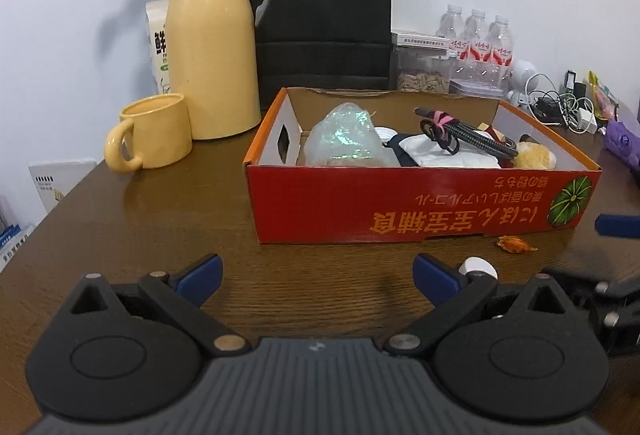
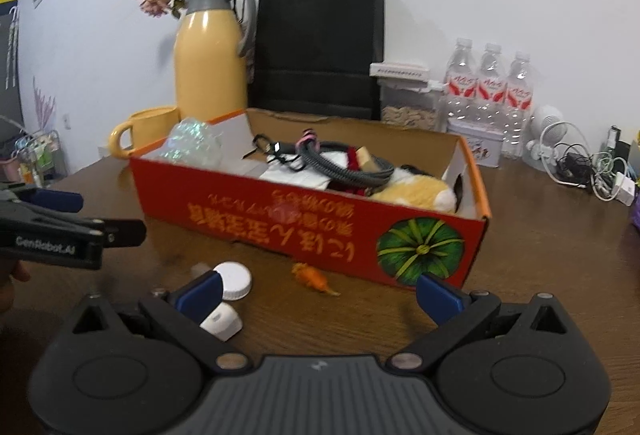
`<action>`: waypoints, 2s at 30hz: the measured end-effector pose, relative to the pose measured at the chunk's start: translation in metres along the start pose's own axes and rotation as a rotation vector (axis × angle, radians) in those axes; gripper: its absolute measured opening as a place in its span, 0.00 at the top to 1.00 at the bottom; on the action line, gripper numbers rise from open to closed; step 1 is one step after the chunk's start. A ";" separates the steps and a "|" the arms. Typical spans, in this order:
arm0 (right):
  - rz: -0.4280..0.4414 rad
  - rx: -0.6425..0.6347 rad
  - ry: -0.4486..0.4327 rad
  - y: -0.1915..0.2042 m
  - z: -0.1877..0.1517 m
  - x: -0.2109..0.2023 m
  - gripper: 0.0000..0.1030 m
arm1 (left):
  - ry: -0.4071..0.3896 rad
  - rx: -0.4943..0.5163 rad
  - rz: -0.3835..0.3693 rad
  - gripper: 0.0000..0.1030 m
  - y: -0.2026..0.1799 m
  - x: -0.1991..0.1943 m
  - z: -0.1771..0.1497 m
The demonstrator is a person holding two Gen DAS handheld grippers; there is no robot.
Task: Organize objects
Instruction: 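Grasp the white plastic piece with the right tool, then grasp the white bottle cap with the left tool while the right tool holds the white piece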
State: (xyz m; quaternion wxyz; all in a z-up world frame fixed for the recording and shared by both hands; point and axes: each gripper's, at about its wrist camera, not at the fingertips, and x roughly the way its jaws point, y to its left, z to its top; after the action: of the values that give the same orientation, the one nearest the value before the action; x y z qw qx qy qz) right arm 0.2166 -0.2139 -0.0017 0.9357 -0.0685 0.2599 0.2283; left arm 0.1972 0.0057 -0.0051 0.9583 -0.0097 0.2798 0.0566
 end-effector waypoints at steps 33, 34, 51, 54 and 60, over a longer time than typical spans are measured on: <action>0.133 -0.042 0.072 0.024 -0.005 0.011 0.74 | 0.005 -0.017 -0.019 0.00 0.002 -0.003 0.000; 0.127 -0.040 0.067 0.023 -0.005 0.010 0.74 | 0.007 -0.017 -0.018 0.00 0.002 -0.002 0.000; 0.054 0.027 -0.020 -0.001 0.001 0.001 0.74 | 0.009 0.003 -0.001 0.00 -0.005 0.006 -0.003; 0.046 0.042 -0.038 -0.006 0.002 -0.002 0.74 | 0.006 0.009 0.000 0.00 -0.008 0.006 -0.004; 0.033 0.061 -0.061 -0.014 0.004 -0.005 0.74 | 0.000 0.016 0.007 0.00 -0.019 0.004 -0.004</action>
State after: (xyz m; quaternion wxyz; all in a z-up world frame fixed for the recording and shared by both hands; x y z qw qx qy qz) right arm 0.2212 -0.2274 0.0048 0.9411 -0.0286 0.2390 0.2377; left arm 0.2006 -0.0132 -0.0111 0.9581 -0.0010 0.2804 0.0576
